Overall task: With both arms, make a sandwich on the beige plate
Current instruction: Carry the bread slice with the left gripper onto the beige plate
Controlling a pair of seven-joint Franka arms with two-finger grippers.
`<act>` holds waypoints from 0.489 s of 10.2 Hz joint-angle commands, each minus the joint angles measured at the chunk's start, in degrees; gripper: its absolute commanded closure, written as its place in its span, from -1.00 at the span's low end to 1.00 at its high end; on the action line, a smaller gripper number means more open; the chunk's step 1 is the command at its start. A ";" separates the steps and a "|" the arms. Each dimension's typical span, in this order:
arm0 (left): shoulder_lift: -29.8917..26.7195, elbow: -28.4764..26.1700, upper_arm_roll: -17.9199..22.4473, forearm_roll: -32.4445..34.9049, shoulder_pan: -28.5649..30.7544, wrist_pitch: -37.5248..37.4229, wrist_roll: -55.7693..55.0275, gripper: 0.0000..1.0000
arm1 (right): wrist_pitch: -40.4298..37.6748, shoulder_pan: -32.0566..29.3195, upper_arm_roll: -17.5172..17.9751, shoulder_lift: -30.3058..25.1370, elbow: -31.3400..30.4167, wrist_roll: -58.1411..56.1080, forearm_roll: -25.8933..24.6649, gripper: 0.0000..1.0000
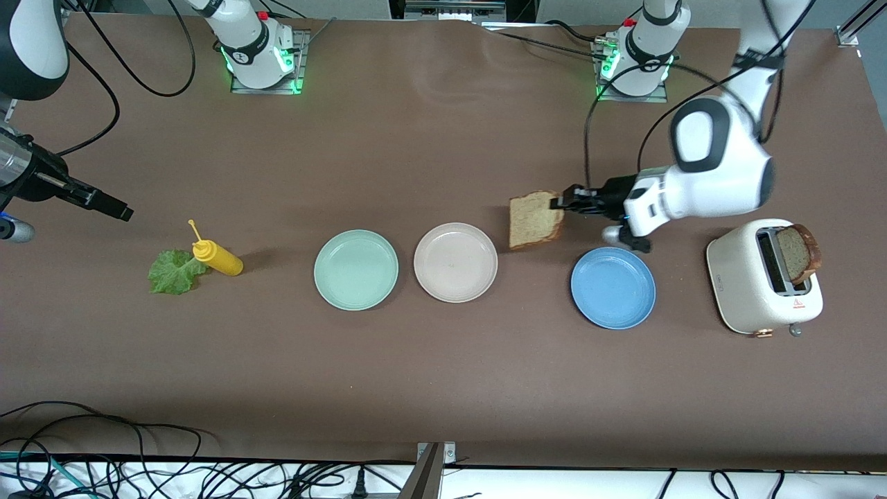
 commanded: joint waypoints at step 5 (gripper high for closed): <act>15.49 15.95 0.50 -12.21 -8.99 3.15 0.87 1.00 | -0.88 -0.22 0.01 0.11 0.75 -1.17 0.75 -1.00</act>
